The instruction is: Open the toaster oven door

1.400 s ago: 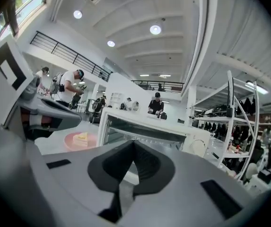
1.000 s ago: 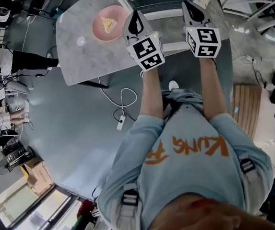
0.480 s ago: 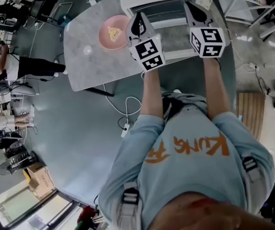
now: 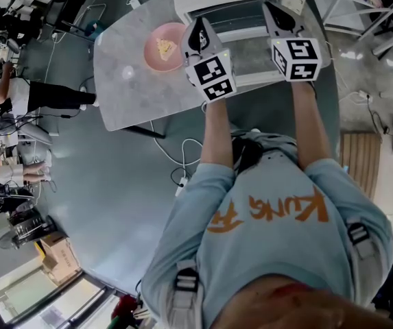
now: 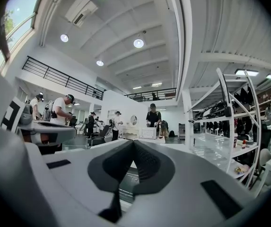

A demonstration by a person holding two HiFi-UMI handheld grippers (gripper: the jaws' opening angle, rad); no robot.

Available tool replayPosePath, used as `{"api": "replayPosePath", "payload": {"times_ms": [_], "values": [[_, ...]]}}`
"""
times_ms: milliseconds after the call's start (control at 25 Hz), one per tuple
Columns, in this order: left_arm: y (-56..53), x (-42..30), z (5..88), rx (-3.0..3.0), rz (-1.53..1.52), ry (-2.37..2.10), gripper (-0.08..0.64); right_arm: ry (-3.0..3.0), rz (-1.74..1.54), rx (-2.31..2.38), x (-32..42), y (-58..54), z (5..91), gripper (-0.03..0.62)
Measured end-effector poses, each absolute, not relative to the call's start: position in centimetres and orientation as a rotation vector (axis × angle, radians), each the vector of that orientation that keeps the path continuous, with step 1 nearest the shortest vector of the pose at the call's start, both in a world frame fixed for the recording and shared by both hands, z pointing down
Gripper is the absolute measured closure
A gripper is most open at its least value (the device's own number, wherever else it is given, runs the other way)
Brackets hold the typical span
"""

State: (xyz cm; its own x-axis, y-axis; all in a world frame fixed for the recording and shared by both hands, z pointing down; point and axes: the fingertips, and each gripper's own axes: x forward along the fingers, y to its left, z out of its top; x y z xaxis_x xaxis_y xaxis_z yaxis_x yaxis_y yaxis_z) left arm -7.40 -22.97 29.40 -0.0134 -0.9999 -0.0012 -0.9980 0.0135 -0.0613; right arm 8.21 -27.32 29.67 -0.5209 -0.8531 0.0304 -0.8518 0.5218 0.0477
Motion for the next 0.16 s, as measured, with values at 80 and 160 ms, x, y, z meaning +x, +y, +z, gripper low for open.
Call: {"api": "replayPosePath", "payload": {"times_ms": [80,160], "values": [[-23.18,-7.63,29.53,-2.174,-0.071,2.207,0.557,-2.698,-0.043,1.508,8.00,-27.55,29.69,0.595],[-23.38,-7.84,29.62,-2.173,-0.074,2.209,0.557,-2.701,-0.054,1.506,7.82,-27.88,29.72,0.595]]}}
